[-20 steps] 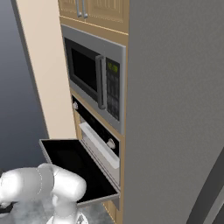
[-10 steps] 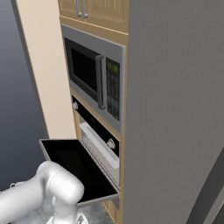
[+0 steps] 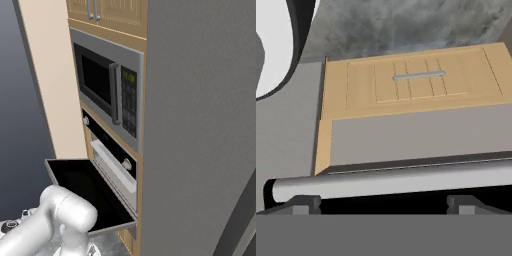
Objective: Place the fish on the top rack of the oven, and slide the tray back inside. Close the oven door.
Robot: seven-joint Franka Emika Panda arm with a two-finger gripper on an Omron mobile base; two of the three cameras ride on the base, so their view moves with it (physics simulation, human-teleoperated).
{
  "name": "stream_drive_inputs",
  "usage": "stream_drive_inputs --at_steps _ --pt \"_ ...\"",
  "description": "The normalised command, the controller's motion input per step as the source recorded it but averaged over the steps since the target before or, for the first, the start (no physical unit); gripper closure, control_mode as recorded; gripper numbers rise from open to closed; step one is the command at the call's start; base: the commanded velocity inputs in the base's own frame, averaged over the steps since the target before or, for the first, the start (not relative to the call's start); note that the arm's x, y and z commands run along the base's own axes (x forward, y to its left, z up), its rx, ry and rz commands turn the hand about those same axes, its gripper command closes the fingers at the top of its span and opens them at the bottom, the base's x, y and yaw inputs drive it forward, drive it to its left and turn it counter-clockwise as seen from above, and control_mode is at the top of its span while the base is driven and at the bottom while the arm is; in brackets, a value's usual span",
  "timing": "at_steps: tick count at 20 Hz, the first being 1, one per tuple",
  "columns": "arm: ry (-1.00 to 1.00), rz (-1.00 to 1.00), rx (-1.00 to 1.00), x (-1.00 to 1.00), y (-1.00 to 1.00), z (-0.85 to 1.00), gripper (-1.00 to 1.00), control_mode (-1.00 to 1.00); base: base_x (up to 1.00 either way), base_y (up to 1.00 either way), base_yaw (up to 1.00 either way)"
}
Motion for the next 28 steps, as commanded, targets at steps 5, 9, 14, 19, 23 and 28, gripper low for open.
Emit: stream_drive_inputs --at_steps 5,9,14,19,23,28 --pt "0.00 0.00 0.00 0.63 -0.44 -0.37 -1.00 -1.00 0.00 0.00 0.00" --pt "0.01 0.00 -0.01 0.56 -0.40 -0.69 -1.00 -1.00 0.00 0.00 0.00" --pt "0.01 0.00 -0.06 0.53 -0.44 -0.87 -1.00 -1.00 0.00 0.00 0.00" --pt "-0.04 0.00 -0.02 0.11 -0.54 0.19 -1.00 -1.00 0.00 0.00 0.00" --pt "-0.10 -0.02 -0.09 0.00 -0.35 0.94 -1.00 -1.00 0.00 0.00 0.00" --pt "-0.15 -0.05 -0.13 0.01 -0.51 1.00 -1.00 -1.00 0.00 0.00 0.00"
